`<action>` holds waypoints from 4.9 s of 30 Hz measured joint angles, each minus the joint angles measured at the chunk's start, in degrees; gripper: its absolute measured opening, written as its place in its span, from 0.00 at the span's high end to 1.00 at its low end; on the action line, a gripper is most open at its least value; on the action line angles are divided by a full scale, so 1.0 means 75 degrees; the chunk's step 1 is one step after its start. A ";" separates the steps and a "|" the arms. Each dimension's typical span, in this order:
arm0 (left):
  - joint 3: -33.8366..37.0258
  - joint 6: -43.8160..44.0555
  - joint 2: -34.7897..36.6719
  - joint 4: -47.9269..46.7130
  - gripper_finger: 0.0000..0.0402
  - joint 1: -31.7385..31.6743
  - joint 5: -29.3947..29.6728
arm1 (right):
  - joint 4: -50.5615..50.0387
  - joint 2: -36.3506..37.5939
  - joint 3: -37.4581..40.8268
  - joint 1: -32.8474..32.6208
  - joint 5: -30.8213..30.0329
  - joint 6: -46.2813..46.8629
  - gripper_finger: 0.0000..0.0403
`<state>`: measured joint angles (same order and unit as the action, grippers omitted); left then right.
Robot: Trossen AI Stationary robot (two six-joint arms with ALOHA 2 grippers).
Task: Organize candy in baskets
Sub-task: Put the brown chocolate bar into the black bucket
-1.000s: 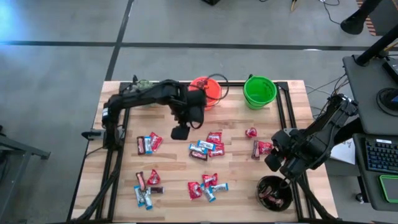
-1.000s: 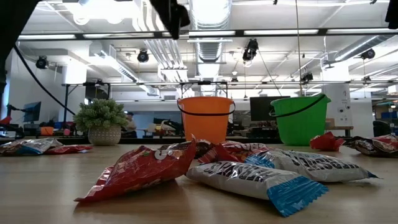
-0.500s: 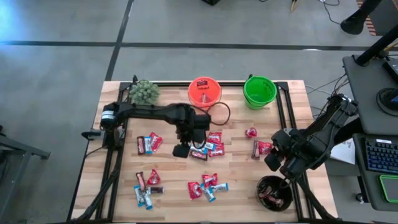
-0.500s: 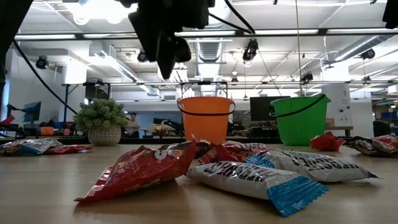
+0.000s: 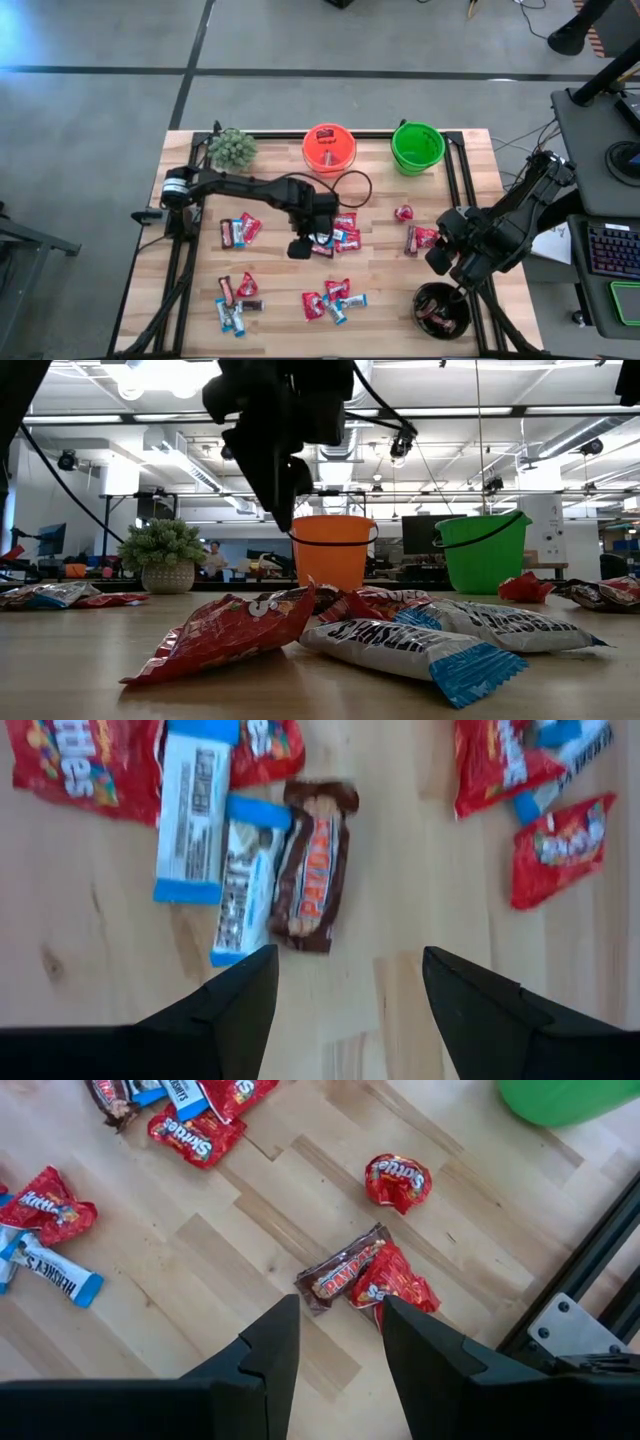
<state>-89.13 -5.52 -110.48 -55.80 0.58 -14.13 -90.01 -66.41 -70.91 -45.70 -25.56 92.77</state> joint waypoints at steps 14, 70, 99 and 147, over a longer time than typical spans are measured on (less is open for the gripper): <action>0.0474 0.0330 -0.0038 0.1676 0.42 0.0419 0.0030 | -0.0001 0.0000 0.0000 -0.0001 0.0000 0.0013 0.68; -0.0802 0.0298 -0.1297 -0.0206 0.97 0.0396 -0.0058 | 0.0040 0.0000 0.0000 -0.0002 0.0003 0.0000 0.67; -0.5997 -0.0479 -0.1096 -0.3068 0.97 0.0099 0.1970 | 0.1476 0.0000 -0.0244 0.0222 -0.3086 -0.0525 0.57; -0.6017 -0.1262 -0.0895 -0.0200 0.97 -0.0207 0.2408 | 0.6929 -0.0032 -0.0125 0.3302 -0.3121 -0.4806 0.58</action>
<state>-134.26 -14.98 -117.19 -57.30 -0.97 3.93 -38.04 -66.65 -71.85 -20.94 -48.97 56.73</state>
